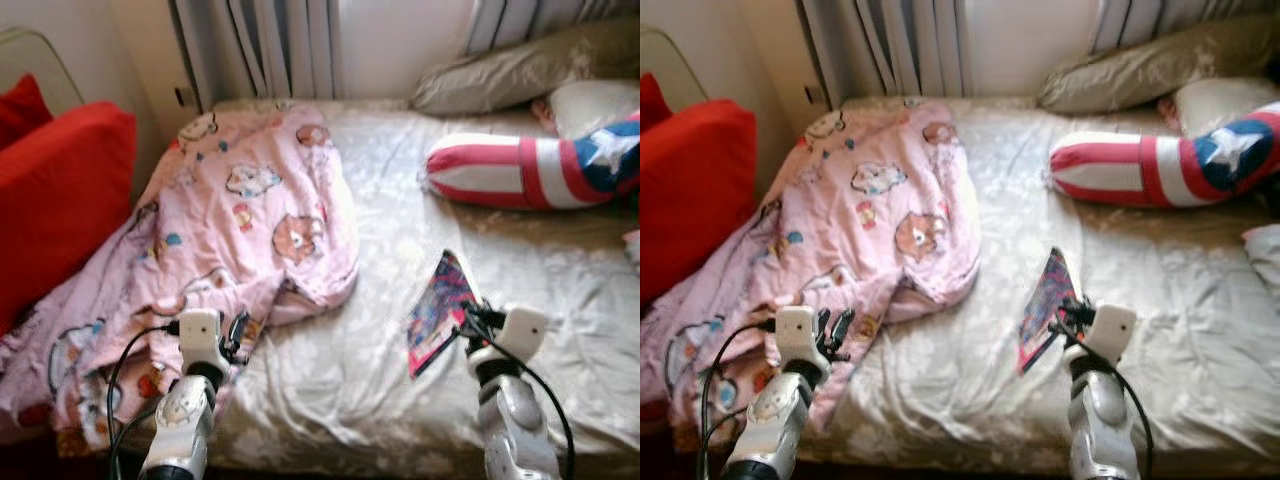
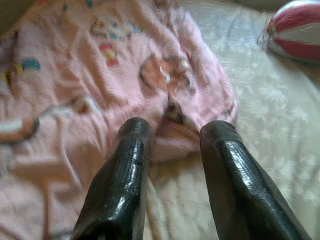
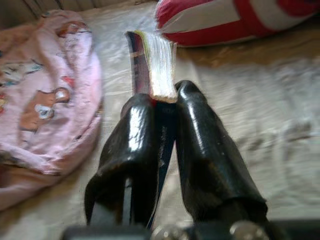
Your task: Clean up the room
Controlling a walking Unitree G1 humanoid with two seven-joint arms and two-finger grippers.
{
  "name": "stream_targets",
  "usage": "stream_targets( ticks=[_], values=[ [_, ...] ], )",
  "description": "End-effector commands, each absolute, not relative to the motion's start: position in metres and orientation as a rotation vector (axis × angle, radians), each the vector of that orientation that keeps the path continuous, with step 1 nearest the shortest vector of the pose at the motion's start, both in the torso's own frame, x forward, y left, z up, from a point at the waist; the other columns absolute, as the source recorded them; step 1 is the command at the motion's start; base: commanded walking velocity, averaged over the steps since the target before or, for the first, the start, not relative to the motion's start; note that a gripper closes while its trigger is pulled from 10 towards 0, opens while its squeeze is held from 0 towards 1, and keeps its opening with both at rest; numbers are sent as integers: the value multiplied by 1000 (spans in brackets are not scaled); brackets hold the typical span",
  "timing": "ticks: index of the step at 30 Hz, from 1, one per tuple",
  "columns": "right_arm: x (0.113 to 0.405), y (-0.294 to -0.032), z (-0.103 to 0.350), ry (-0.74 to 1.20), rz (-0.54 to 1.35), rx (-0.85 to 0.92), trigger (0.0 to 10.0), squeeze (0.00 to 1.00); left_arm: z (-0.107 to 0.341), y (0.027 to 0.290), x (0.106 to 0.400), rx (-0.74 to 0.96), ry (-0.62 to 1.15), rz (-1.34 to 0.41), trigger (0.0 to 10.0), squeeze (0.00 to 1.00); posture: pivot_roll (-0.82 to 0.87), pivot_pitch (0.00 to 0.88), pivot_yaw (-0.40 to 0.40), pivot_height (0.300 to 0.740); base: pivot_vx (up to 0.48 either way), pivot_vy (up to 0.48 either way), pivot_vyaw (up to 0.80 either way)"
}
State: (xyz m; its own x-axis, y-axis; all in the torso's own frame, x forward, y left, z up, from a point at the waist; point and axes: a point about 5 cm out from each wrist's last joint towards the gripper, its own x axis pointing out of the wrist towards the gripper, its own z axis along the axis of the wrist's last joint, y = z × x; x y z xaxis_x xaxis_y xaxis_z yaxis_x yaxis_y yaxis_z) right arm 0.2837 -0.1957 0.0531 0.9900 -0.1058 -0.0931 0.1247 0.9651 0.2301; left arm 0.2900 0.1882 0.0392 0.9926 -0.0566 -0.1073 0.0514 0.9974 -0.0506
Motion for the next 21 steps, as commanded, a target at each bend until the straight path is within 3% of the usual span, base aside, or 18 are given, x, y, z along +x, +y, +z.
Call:
stream_targets(
  ticks=[1,21],
  values=[
    [287,-191,60,48,-91,236,10000,0,40,191,289,-42,105,-49,10000,0,32,93,19,740,0,-394,0],
    [287,-187,58,52,-72,207,10000,0,41,189,291,-40,104,-70,10000,0,29,78,28,740,0,-394,52]
  ],
)
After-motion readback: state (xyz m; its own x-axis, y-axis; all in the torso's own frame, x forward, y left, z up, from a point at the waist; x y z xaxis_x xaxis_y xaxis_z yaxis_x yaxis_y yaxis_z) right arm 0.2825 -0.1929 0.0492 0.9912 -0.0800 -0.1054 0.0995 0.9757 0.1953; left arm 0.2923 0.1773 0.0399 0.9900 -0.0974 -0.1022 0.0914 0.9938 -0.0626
